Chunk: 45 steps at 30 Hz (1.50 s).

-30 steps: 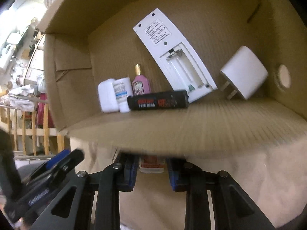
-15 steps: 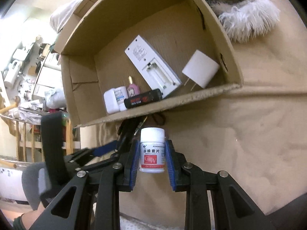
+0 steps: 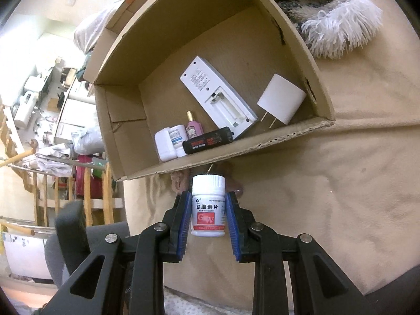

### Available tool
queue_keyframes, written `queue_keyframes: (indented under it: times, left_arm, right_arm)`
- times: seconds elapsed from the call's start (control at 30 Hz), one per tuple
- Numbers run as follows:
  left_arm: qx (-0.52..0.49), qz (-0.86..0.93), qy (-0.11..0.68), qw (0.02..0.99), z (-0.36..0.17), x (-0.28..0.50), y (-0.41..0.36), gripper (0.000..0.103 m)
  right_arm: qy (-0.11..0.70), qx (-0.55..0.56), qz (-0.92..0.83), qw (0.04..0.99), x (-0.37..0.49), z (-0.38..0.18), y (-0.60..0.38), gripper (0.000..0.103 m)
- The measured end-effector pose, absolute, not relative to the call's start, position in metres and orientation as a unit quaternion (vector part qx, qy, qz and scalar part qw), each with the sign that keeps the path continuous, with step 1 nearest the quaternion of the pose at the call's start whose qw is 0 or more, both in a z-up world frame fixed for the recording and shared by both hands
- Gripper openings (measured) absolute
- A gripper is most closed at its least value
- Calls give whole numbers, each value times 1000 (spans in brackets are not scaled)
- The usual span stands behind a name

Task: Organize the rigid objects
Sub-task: 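Carry flashlight and pill bottle up and into the box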

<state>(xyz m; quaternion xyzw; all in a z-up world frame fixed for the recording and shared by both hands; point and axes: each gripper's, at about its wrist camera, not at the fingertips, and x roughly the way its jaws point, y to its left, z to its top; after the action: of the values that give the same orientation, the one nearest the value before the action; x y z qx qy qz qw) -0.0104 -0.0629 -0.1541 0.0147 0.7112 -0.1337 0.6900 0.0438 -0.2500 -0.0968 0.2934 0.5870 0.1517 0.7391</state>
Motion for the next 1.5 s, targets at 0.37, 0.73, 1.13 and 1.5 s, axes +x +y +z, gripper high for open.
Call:
queue_keyframes:
  times: [0.37,0.73,1.13,1.5]
  left_arm:
    - [88,-92,690,712,-176,2,-95,35]
    - [44,-70,690,719,-184,26,-75,17]
    - [-12,-24,630,776,-139,13,-17,17]
    - [-23,-14,545,838,-46,3,-30,17]
  right_arm:
    - [600,280,163,731,44,-100,-241,29]
    - [602,267,168,734,44,-99,-236,28]
    - [605,229,175,742,38,-95,-226,28]
    - [565,220,184,774,32,-71,-231,29]
